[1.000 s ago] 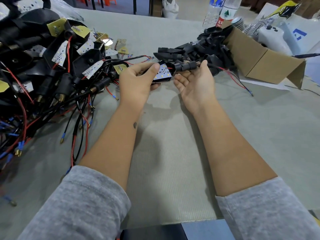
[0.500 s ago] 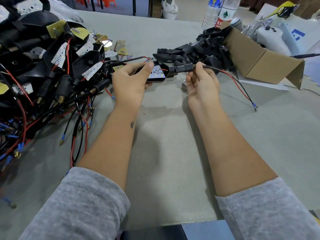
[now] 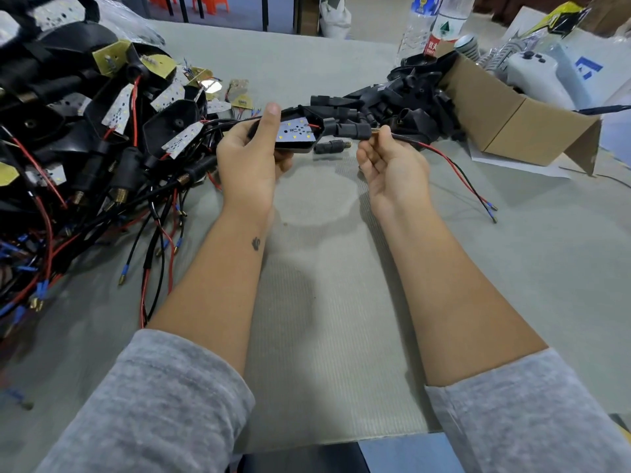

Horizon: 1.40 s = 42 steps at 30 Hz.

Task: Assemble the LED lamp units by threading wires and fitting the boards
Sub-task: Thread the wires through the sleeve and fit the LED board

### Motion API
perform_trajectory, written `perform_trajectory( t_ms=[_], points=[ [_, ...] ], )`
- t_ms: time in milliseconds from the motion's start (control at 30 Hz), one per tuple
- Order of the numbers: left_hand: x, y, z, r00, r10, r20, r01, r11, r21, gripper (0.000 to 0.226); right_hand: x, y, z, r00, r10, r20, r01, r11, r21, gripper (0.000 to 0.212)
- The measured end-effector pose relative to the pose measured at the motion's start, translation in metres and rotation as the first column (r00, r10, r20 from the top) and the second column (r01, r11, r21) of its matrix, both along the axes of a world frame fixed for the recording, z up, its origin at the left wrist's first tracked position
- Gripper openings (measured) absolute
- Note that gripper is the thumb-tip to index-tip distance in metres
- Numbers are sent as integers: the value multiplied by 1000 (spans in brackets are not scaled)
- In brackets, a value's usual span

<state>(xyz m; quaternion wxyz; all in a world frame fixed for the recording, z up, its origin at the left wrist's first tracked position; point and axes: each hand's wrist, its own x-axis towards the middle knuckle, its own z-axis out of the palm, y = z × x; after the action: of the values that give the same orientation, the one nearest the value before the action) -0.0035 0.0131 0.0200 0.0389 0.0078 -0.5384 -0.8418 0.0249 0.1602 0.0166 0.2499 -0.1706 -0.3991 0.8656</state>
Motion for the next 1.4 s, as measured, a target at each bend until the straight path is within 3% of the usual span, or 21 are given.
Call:
perform_trajectory(
  t_ms=[200,333,500,600,700,800,933,1033,1100,1233,1333,1400],
  points=[
    [2,1,3,988,-114,101,109,992,60,29,0,-4,0,999,-39,23,37,995,97,14],
    [2,2,2,972,-176,153,133,957,258,33,2,-8,1,995,-88,37,78,972,223,8],
    [-1,-4,3,982,-159,98,98,886,454,38,5,-14,4,997,-80,-20,81,899,429,7],
    [-3,-10,6,989,-121,85,61,860,506,35,7,-20,3,998,-55,-34,65,801,595,6],
    [-3,-12,7,991,-56,120,6,924,381,22,9,-24,0,995,-67,-71,97,632,769,14],
    [0,-14,10,973,-110,203,71,980,188,22,11,-31,-2,987,-53,-155,161,472,867,16],
    [6,-30,32,938,-294,185,298,955,6,22,15,-48,-1,957,58,-284,277,112,954,7],
    [8,-51,49,942,-305,139,329,922,-206,16,20,-69,6,930,160,-332,360,-208,909,14],
    [8,-72,58,945,-302,122,326,884,-335,16,22,-85,12,906,222,-361,418,-325,849,16],
    [5,-123,80,967,-247,65,236,767,-596,17,15,-130,28,891,319,-322,438,-428,790,16],
    [-1,-166,104,985,-168,-32,86,649,-756,17,3,-172,46,897,353,-266,407,-425,808,20],
    [-9,-193,120,991,-81,-108,-35,617,-786,13,-9,-203,61,907,382,-176,329,-381,864,31]
  ],
)
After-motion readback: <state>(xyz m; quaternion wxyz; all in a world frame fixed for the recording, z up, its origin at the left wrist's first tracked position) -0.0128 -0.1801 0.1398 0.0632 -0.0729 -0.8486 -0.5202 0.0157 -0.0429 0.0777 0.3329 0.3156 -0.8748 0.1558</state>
